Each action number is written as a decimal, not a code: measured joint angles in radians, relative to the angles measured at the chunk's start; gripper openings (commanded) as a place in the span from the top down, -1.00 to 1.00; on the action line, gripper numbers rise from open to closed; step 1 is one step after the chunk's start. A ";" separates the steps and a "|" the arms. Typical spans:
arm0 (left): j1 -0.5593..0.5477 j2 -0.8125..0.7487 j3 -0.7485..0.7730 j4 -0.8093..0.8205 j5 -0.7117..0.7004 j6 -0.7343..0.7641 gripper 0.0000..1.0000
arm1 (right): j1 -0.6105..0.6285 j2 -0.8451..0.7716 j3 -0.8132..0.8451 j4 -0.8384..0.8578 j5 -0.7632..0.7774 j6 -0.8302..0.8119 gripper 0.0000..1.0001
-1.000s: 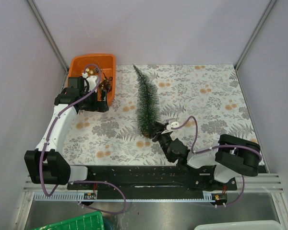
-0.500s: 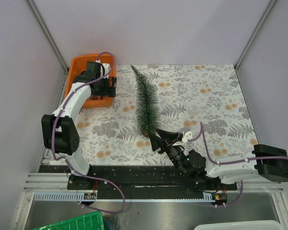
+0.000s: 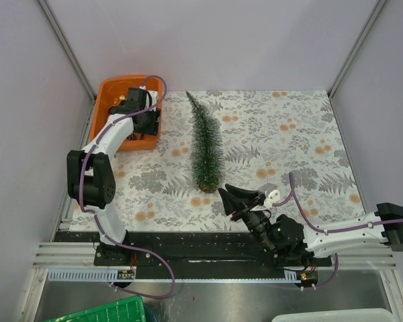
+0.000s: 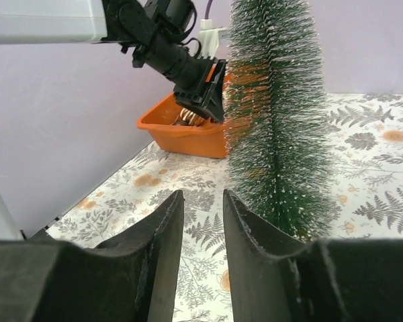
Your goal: Decorate the small christmas tree
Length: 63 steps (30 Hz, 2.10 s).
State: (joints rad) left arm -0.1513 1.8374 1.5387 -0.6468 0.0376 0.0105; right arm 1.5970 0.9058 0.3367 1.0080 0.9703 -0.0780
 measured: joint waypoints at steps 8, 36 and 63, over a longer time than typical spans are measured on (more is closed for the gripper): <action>-0.011 -0.084 -0.157 0.072 0.008 0.020 -0.01 | 0.000 -0.052 -0.021 -0.012 0.023 -0.042 0.30; -0.006 -0.483 -0.412 -0.193 0.254 -0.022 -0.98 | 0.000 -0.051 -0.044 -0.071 0.060 -0.030 0.26; 0.177 0.082 0.281 -0.242 -0.026 -0.066 -0.68 | 0.000 0.053 -0.093 0.069 0.065 -0.057 0.21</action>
State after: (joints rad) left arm 0.0261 1.9198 1.8194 -0.8890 0.0120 -0.0555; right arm 1.5970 0.9592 0.2440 1.0775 1.0355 -0.1349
